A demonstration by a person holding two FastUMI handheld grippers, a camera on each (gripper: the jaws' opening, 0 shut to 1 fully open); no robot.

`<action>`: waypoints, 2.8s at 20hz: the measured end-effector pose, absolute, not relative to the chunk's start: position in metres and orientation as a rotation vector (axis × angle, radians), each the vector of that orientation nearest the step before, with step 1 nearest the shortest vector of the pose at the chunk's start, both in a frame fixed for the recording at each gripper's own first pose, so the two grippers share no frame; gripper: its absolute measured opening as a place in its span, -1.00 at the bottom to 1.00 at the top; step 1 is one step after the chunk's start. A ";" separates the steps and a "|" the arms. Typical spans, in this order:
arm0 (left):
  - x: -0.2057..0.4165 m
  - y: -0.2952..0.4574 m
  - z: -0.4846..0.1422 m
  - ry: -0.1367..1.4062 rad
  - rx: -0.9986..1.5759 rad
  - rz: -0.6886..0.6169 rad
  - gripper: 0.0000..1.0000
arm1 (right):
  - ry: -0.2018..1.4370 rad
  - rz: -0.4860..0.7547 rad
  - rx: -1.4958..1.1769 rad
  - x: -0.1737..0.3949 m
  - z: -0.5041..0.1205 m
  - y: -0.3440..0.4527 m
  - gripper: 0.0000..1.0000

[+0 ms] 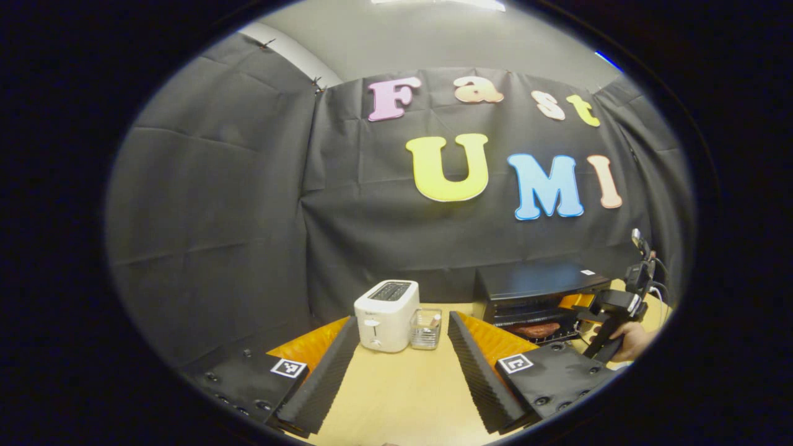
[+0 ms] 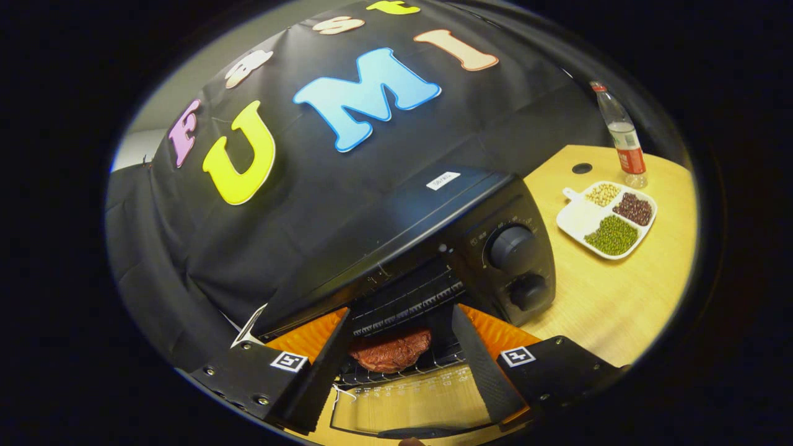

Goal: Open the electric oven with the left hand, put the food in, and close the electric oven.

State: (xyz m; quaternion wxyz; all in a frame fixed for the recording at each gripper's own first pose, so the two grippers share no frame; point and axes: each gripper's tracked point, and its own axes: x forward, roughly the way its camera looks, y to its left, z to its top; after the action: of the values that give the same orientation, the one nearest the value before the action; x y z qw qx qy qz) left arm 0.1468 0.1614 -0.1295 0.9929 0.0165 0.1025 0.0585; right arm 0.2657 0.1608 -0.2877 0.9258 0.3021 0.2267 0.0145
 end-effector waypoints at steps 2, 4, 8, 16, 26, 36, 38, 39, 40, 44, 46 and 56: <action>0.147 0.146 -0.128 0.201 0.030 0.099 1.00 | 0.440 0.058 0.573 0.255 -0.271 0.155 0.94; 0.146 0.130 -0.129 0.203 0.025 0.077 0.93 | 0.416 0.082 0.529 0.243 -0.254 0.147 0.94; 0.144 0.094 -0.132 0.207 0.019 0.021 0.93 | 0.372 0.118 0.447 0.217 -0.222 0.128 0.94; 0.141 0.028 -0.168 0.272 -0.007 -0.083 0.93 | 0.281 0.111 0.266 0.161 -0.172 0.079 0.94; 0.136 -0.061 -0.263 0.504 -0.058 -0.246 0.98 | 0.260 -0.003 0.150 0.100 -0.157 0.016 0.94; 0.141 -0.115 -0.374 0.787 -0.120 -0.304 0.94 | 0.248 -0.192 0.061 0.065 -0.140 -0.040 0.94; 0.147 -0.115 -0.389 0.812 -0.122 -0.289 0.94 | 0.266 -0.215 0.062 0.059 -0.143 -0.044 0.94; 0.150 -0.116 -0.395 0.824 -0.123 -0.286 0.92 | 0.275 -0.231 0.054 0.055 -0.144 -0.049 0.94; 0.152 -0.119 -0.402 0.835 -0.124 -0.288 1.00 | 0.280 -0.241 0.046 0.054 -0.143 -0.052 0.94; 0.161 -0.126 -0.418 0.850 -0.083 -0.292 0.94 | 0.288 -0.258 0.027 0.050 -0.139 -0.059 0.94; 0.163 -0.127 -0.423 0.844 -0.054 -0.287 0.94 | 0.294 -0.261 0.026 0.050 -0.141 -0.060 0.94; 0.168 -0.129 -0.415 0.806 -0.006 -0.248 1.00 | 0.279 -0.200 0.018 0.058 -0.135 -0.046 0.94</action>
State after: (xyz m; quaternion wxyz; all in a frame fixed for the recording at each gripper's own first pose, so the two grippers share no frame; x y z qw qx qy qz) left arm 0.1684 -0.1287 -0.4154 0.9124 -0.0031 0.3912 -0.1205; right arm 0.0584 -0.0461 -0.1347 0.9852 0.0091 0.1388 -0.0997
